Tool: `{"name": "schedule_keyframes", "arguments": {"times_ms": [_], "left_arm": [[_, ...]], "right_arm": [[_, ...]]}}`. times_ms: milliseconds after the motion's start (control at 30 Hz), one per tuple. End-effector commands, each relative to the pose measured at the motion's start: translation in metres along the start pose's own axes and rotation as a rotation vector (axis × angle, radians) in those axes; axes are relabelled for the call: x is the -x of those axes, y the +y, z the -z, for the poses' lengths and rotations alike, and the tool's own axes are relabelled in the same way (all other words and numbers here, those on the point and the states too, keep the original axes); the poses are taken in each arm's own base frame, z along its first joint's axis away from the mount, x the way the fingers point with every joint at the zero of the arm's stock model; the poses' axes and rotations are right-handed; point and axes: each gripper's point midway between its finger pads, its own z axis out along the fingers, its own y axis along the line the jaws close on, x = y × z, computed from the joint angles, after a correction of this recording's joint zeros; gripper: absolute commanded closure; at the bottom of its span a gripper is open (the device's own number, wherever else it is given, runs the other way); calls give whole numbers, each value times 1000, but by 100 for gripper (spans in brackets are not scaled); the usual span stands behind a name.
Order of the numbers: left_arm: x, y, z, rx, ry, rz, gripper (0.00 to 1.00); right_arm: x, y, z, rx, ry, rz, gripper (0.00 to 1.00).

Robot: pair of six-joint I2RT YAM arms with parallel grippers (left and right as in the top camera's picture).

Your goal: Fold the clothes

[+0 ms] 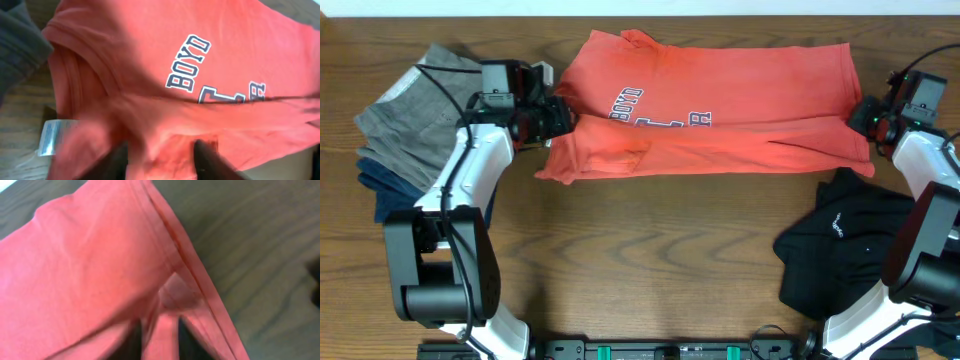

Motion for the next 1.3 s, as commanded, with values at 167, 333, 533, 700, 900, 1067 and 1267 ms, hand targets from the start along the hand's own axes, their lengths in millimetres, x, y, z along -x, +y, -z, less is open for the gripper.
{"name": "schedule_keyframes", "arguments": {"times_ms": [167, 333, 533, 700, 900, 1067, 1267], "left_arm": [[4, 9, -3, 61, -17, -13, 44], [-24, 16, -1, 92, 91, 34, 43], [-54, 27, 3, 147, 202, 85, 43], [-71, 47, 4, 239, 234, 94, 43], [-85, 53, 2, 252, 265, 106, 43], [-87, 54, 2, 253, 270, 108, 43], [-87, 54, 2, 253, 270, 108, 42]], "right_arm": [[-5, -2, 3, -12, 21, -3, 45], [-30, -20, 12, -70, 131, -34, 45], [-88, -45, 28, -187, 368, -67, 61], [-116, -28, 41, -80, 507, -53, 64], [-103, -21, 64, -74, 470, -54, 60], [-101, -3, 95, -6, 473, 6, 60], [-137, -6, 95, -8, 590, 52, 61]]}}
